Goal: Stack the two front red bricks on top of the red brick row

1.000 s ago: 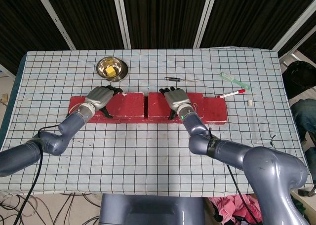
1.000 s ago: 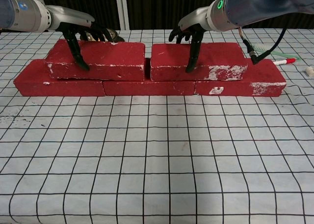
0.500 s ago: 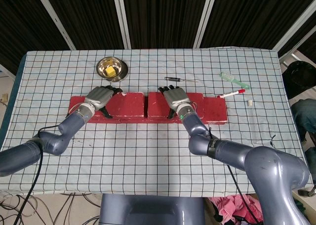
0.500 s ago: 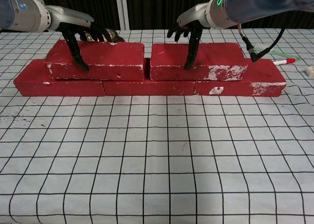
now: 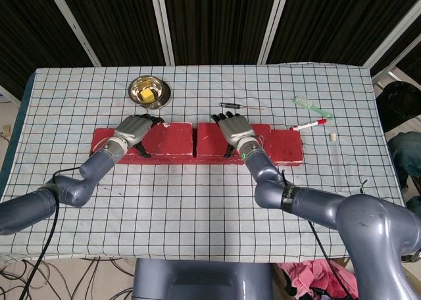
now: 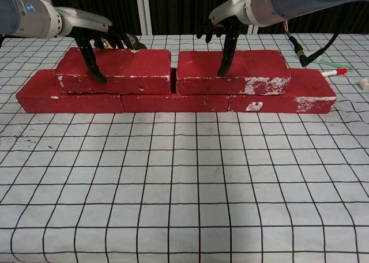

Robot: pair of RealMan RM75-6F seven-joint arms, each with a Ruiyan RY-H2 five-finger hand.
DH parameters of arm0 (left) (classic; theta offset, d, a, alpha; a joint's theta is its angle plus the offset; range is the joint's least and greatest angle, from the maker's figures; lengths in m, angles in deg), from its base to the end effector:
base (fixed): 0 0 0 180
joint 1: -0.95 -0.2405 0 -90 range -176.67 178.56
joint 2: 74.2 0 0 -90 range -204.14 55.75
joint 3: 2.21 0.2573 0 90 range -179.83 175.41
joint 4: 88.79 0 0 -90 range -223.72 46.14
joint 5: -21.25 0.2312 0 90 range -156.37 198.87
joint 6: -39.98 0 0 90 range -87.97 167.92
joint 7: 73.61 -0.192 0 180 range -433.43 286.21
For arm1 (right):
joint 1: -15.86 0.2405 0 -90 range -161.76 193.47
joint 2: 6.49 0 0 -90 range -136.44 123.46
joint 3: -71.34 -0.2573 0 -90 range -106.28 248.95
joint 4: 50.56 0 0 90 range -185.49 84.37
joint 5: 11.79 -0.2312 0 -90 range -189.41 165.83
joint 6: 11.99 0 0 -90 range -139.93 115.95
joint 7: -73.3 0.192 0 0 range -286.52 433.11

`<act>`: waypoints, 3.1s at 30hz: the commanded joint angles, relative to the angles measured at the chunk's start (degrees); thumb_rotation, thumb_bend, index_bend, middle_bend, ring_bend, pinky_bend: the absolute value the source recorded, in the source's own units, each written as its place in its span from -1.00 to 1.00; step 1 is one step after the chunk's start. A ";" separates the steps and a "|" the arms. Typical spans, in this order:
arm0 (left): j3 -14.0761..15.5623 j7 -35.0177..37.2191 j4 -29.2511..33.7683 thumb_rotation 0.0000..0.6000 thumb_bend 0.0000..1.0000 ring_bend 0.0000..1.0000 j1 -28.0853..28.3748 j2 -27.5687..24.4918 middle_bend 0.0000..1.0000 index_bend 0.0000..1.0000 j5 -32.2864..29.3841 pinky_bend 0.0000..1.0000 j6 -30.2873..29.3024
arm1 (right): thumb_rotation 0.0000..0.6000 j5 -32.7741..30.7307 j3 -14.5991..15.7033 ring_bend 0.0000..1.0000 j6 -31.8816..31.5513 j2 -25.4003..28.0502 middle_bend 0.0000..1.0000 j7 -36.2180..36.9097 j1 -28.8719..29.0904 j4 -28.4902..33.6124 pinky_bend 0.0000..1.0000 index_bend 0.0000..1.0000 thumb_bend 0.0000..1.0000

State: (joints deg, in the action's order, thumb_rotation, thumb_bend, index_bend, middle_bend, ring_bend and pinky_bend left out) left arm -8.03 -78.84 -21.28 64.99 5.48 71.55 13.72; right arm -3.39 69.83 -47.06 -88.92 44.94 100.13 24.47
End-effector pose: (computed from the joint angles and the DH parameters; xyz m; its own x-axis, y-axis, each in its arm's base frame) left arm -0.1352 0.5078 -0.0147 0.5382 0.4498 0.7127 0.8409 -0.3433 -0.4184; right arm -0.0253 -0.5046 -0.0419 0.5151 -0.4519 0.7283 -0.8569 -0.2881 0.4274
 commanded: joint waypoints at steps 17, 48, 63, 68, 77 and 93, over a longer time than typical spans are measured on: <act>-0.43 0.60 -0.52 1.00 -0.92 -0.84 -0.04 0.57 -0.66 -0.74 0.86 -0.65 0.01 | 1.00 7.14 -3.13 -0.95 -4.68 11.26 -0.90 4.70 -5.45 11.52 -0.75 -1.00 -1.00; -0.51 0.55 -0.80 1.00 -0.96 -0.84 0.29 0.97 -0.67 -0.76 0.59 -0.66 0.35 | 1.00 6.68 -2.44 -0.96 -4.77 11.88 -0.90 4.09 -7.52 11.42 -0.75 -1.00 -1.00; -0.02 -0.73 -0.25 1.00 -1.00 -0.85 0.85 1.16 -0.69 -0.78 -1.13 -0.68 -0.08 | 1.00 6.10 -2.36 -0.96 -5.07 11.82 -0.90 3.47 -7.82 11.48 -0.75 -1.00 -1.00; 0.09 -1.26 0.04 1.00 -1.00 -0.85 1.11 1.33 -0.70 -0.78 -1.85 -0.69 -0.48 | 1.00 5.96 -2.42 -0.96 -5.15 11.94 -0.90 3.28 -7.99 11.55 -0.75 -1.00 -1.00; 0.66 -2.53 0.70 1.00 -1.00 -0.86 1.62 1.28 -0.72 -0.80 -4.05 -0.71 -0.96 | 1.00 5.65 -2.42 -0.98 -4.92 12.04 -0.90 3.00 -8.25 11.58 -0.75 -1.00 -1.00; 1.93 -4.31 1.11 1.00 -1.00 -0.92 2.72 1.19 -0.76 -0.86 -7.98 -0.82 -0.80 | 1.00 5.61 -2.34 -0.97 -4.90 11.78 -0.90 2.70 -8.77 11.03 -0.75 -1.00 -1.00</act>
State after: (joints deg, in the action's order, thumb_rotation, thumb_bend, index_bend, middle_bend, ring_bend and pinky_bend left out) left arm -6.15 -83.10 -20.16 67.65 6.67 63.66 12.88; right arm 2.22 67.49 -51.96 -77.14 47.64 91.35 35.49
